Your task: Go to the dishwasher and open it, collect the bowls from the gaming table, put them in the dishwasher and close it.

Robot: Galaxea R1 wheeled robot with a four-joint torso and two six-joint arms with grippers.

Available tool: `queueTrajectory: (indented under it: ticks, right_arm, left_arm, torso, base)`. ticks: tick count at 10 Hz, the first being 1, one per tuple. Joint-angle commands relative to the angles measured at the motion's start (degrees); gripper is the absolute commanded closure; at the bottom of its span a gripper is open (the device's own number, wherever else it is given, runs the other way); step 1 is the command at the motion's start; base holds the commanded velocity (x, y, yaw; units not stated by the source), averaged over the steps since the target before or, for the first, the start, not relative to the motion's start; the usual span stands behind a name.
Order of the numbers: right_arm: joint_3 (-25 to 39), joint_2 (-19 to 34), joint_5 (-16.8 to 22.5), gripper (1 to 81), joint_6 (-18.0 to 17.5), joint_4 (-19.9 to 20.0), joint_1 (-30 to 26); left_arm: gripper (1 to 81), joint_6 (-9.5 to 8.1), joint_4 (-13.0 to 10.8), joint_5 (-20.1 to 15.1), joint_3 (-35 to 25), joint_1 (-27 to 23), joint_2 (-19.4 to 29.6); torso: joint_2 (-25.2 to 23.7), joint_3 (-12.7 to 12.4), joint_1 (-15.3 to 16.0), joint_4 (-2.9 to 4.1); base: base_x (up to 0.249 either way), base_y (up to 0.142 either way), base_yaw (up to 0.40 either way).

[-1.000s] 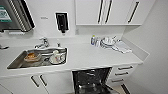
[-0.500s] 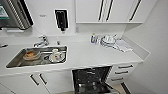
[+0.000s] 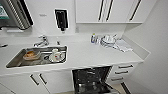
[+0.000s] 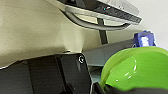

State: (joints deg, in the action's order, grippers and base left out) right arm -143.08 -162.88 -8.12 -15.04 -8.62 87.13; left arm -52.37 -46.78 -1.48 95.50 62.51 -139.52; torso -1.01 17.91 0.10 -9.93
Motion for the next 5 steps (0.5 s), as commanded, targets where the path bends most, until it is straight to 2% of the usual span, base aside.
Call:
queueTrajectory:
  ticks: [1,3,4,5]
  right_arm:
    - [0.9,1.2,3.4,81.1,-0.2,-0.3,-0.2]
    - [0.9,1.4,3.4,81.1,-0.2,-0.3,-0.3]
    - [0.9,1.5,3.3,81.1,-0.2,-0.3,-0.2]
    - [0.9,1.6,3.3,81.1,-0.2,-0.3,-0.2]
  left_arm:
    - [81.1,-0.1,0.2,-11.8,-11.4,-10.3,3.4]
    - [81.1,-0.97,0.2,-17.2,-16.2,-15.4,3.6]
    - [81.1,-1.42,0.1,-21.4,-18.8,-18.1,3.3]
    - [81.1,-2.11,0.1,-24.0,-19.9,-20.4,2.3]
  torso:
    - [0.0,4.0,0.0,0.0]
    - [0.0,4.8,0.0,0.0]
    - [0.0,6.5,0.0,0.0]
    - [0.0,8.0,0.0,0.0]
  base:
    - [0.0,0.0,0.0]
    - [0.0,0.0,0.0]
    - [0.0,0.0,0.0]
    - [0.0,0.0,0.0]
